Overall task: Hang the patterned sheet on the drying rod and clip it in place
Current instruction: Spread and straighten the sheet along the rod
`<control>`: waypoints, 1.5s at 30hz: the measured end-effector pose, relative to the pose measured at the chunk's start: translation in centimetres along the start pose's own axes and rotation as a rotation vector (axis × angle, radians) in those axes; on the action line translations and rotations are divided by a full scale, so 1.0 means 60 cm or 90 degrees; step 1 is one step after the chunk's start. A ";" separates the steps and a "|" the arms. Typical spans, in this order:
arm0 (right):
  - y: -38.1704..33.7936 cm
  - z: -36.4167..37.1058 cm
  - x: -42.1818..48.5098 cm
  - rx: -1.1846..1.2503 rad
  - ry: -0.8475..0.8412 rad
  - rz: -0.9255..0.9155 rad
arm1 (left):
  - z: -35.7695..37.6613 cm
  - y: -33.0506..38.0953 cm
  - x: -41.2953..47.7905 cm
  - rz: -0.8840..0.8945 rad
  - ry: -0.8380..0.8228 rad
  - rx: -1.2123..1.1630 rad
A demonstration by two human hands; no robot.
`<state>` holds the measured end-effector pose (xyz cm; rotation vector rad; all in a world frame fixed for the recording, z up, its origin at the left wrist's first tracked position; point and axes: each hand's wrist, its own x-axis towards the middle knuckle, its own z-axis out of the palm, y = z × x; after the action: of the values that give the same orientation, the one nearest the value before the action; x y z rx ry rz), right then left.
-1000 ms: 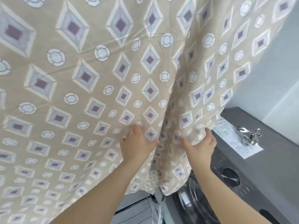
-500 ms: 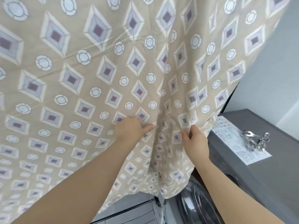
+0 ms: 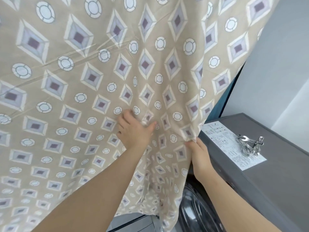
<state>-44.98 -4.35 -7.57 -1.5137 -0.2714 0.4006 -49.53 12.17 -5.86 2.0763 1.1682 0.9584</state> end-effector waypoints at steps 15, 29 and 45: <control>0.018 -0.024 0.036 -0.396 0.087 -0.181 | -0.029 -0.052 0.032 0.219 -0.122 -0.040; 0.061 -0.026 0.037 -0.544 0.033 -0.068 | -0.012 -0.110 0.019 0.192 -0.222 0.024; 0.033 -0.038 0.069 -0.619 0.143 -0.194 | 0.017 -0.122 -0.013 0.168 -0.295 0.067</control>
<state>-40.46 -4.69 -9.93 -2.3948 -0.5558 -0.1970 -52.47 14.73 -12.18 2.4083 0.7309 0.4859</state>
